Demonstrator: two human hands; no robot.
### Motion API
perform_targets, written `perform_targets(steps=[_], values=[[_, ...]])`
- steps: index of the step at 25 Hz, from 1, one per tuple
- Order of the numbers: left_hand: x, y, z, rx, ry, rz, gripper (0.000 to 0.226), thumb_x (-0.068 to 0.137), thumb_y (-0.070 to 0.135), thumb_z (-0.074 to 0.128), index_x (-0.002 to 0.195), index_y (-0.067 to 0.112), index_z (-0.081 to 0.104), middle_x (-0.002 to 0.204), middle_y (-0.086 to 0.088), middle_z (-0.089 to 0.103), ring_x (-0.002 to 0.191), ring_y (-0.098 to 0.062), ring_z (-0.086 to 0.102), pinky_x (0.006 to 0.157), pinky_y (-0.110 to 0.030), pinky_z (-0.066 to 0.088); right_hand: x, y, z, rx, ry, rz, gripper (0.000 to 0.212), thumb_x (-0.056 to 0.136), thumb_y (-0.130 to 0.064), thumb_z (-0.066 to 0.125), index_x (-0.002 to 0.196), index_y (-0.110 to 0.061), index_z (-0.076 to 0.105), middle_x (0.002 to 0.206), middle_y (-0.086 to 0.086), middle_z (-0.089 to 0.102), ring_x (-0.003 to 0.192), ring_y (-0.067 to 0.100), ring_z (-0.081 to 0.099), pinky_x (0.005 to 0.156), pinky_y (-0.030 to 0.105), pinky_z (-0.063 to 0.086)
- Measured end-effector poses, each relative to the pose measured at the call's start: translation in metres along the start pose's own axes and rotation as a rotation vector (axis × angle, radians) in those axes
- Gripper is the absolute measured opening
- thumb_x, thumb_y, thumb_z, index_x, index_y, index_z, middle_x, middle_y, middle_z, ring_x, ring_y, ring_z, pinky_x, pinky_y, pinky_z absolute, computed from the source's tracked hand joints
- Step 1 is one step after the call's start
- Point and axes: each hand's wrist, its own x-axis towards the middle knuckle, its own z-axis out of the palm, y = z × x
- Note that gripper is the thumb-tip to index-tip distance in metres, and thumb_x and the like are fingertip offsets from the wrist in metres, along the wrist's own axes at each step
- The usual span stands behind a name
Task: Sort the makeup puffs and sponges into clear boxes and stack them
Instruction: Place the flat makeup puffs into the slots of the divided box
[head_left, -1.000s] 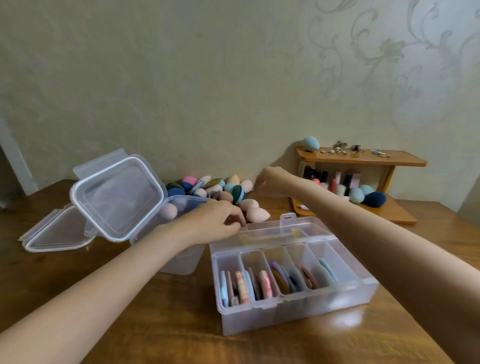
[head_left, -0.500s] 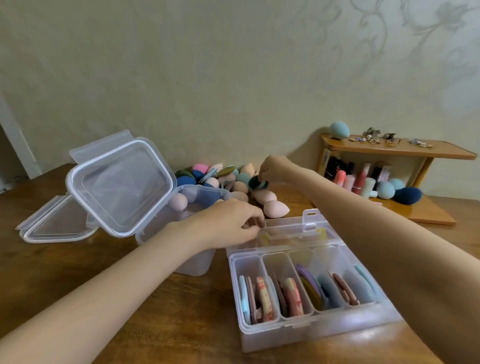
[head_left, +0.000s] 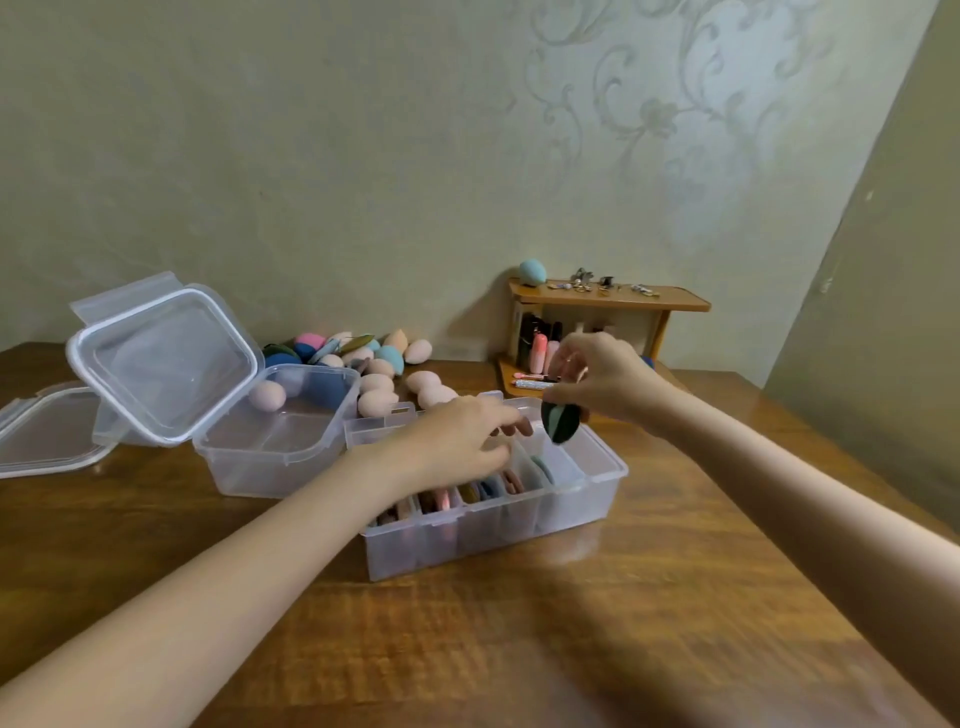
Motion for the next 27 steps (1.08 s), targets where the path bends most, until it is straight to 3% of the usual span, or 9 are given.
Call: perform_targets(steps=[3, 7, 12, 14, 16, 19, 21, 23, 27], values=[[0.000, 0.013, 0.014, 0.122, -0.070, 0.043, 0.039, 0.092, 0.018, 0.046, 0.129, 0.026, 0.054, 0.129, -0.003, 0.050, 0.115, -0.018, 0.049, 0.096, -0.034, 0.045, -0.025, 0.008, 0.012, -0.166, 0.059, -0.094, 0.009, 0.083, -0.012, 0.066, 0.089, -0.010, 0.059, 0.108, 0.012, 0.062, 0.092, 0.019, 0.061, 0.077, 0.017, 0.053], [-0.001, 0.018, 0.016, 0.157, -0.106, 0.027, 0.035, 0.094, 0.020, 0.044, 0.126, 0.022, 0.058, 0.131, -0.001, 0.045, 0.108, -0.014, 0.050, 0.089, -0.027, 0.045, -0.039, 0.014, 0.037, -0.252, 0.046, -0.146, 0.007, 0.087, -0.016, 0.061, 0.089, -0.009, 0.058, 0.098, 0.006, 0.061, 0.080, 0.014, 0.049, 0.059, 0.017, 0.036], [0.000, 0.017, 0.012, 0.118, -0.133, 0.027, 0.036, 0.094, 0.019, 0.047, 0.128, 0.025, 0.055, 0.136, 0.002, 0.043, 0.114, -0.014, 0.050, 0.098, -0.033, 0.044, -0.030, 0.028, 0.045, -0.224, -0.093, -0.087, 0.027, 0.092, -0.026, 0.055, 0.102, -0.007, 0.071, 0.094, 0.001, 0.053, 0.090, 0.010, 0.040, 0.075, 0.023, 0.038], [0.000, 0.012, 0.011, 0.059, -0.105, 0.010, 0.038, 0.094, 0.020, 0.048, 0.131, 0.026, 0.052, 0.135, 0.005, 0.043, 0.114, -0.014, 0.052, 0.098, -0.032, 0.045, -0.022, 0.030, 0.043, -0.177, -0.189, -0.059, 0.030, 0.093, -0.025, 0.052, 0.101, -0.005, 0.073, 0.095, 0.004, 0.063, 0.094, 0.011, 0.042, 0.079, 0.024, 0.039], [-0.003, 0.001, 0.002, 0.021, -0.046, -0.014, 0.037, 0.093, 0.021, 0.049, 0.129, 0.027, 0.053, 0.130, 0.005, 0.047, 0.112, -0.014, 0.053, 0.097, -0.031, 0.046, -0.005, 0.027, 0.038, -0.172, -0.114, -0.062, 0.027, 0.094, -0.022, 0.052, 0.100, -0.006, 0.073, 0.114, 0.014, 0.067, 0.107, 0.018, 0.051, 0.095, 0.028, 0.040], [-0.009, -0.023, -0.016, 0.045, 0.003, -0.085, 0.032, 0.093, 0.022, 0.049, 0.124, 0.027, 0.057, 0.126, 0.004, 0.055, 0.112, -0.011, 0.054, 0.098, -0.034, 0.047, 0.030, 0.008, 0.032, -0.158, -0.070, -0.052, 0.024, 0.093, -0.020, 0.052, 0.104, -0.009, 0.070, 0.132, 0.016, 0.058, 0.135, 0.030, 0.038, 0.118, 0.044, 0.014], [-0.019, -0.043, -0.025, 0.064, 0.028, -0.132, 0.030, 0.092, 0.022, 0.050, 0.120, 0.027, 0.060, 0.122, 0.004, 0.059, 0.110, -0.010, 0.055, 0.096, -0.036, 0.049, 0.053, -0.012, 0.041, -0.157, -0.145, -0.062, 0.025, 0.093, -0.018, 0.051, 0.107, -0.007, 0.069, 0.116, 0.013, 0.067, 0.121, 0.029, 0.052, 0.099, 0.033, 0.035], [-0.028, -0.063, -0.029, 0.103, 0.061, -0.160, 0.028, 0.091, 0.023, 0.051, 0.117, 0.027, 0.062, 0.123, 0.004, 0.058, 0.115, -0.012, 0.052, 0.098, -0.039, 0.047, 0.077, -0.033, 0.058, -0.140, -0.162, -0.087, 0.026, 0.092, -0.015, 0.050, 0.108, -0.006, 0.069, 0.109, 0.013, 0.068, 0.105, 0.029, 0.060, 0.072, 0.027, 0.041], [-0.040, -0.097, -0.037, 0.132, 0.099, -0.190, 0.026, 0.092, 0.023, 0.051, 0.116, 0.026, 0.062, 0.124, 0.008, 0.055, 0.115, -0.008, 0.051, 0.097, -0.032, 0.044, 0.142, -0.073, 0.101, -0.078, -0.235, -0.111, 0.033, 0.092, -0.005, 0.046, 0.121, -0.010, 0.062, 0.123, 0.011, 0.063, 0.105, 0.026, 0.060, 0.074, 0.025, 0.046]])
